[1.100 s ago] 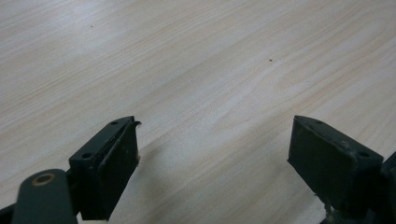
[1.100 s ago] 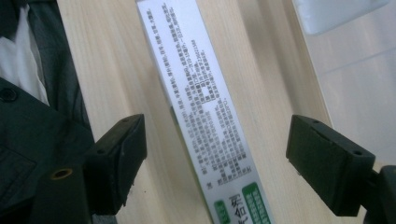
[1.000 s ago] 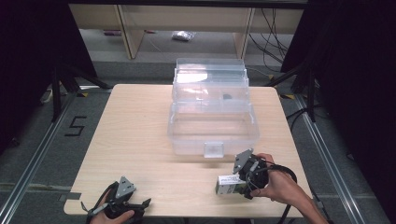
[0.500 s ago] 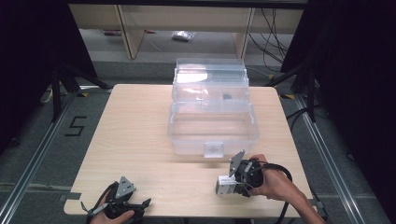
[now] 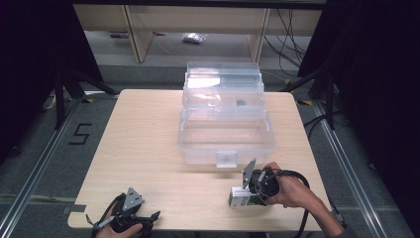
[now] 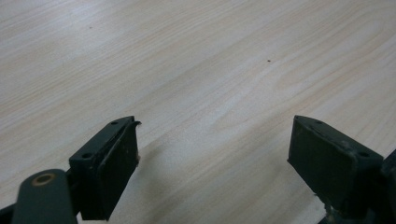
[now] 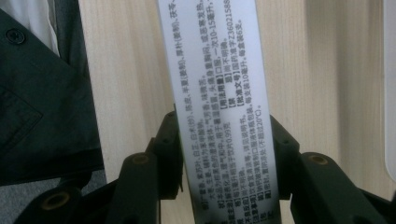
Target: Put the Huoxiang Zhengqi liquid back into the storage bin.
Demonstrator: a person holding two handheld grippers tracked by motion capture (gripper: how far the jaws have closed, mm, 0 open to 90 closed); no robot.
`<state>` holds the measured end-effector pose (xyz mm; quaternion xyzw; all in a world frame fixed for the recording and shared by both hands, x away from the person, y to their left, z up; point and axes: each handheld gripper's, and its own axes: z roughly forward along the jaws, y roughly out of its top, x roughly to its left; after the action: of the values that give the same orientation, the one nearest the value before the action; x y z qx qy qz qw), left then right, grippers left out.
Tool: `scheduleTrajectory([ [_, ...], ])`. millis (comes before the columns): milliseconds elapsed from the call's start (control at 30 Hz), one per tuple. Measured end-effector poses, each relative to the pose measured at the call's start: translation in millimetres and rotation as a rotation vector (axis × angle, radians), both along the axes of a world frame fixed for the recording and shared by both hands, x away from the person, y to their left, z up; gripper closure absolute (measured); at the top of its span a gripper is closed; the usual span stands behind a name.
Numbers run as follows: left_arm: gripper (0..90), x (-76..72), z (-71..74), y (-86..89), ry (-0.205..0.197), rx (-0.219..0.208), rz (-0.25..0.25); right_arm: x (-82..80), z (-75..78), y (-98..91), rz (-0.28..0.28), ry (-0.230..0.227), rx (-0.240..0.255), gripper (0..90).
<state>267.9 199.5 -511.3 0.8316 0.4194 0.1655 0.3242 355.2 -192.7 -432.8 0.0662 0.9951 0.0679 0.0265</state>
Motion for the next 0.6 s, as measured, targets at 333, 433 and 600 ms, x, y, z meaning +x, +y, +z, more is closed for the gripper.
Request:
scheduleTrajectory([
  [333, 15.4, -0.2, -1.0, -0.5, 0.001, 0.007, 0.008, -2.7, 3.0, 2.7, 0.034, 0.018, -0.023, 64.8],
  [433, 15.4, -0.1, -0.7, -0.5, 0.007, 0.005, 0.000, -0.5, 3.8, 2.0, 0.061, 0.012, -0.002, 64.8],
  [600, 15.4, 0.1, -0.8, -0.3, 0.007, 0.002, -0.002, -0.3, 11.9, 0.3, 0.004, 0.019, -0.006, 64.9],
])
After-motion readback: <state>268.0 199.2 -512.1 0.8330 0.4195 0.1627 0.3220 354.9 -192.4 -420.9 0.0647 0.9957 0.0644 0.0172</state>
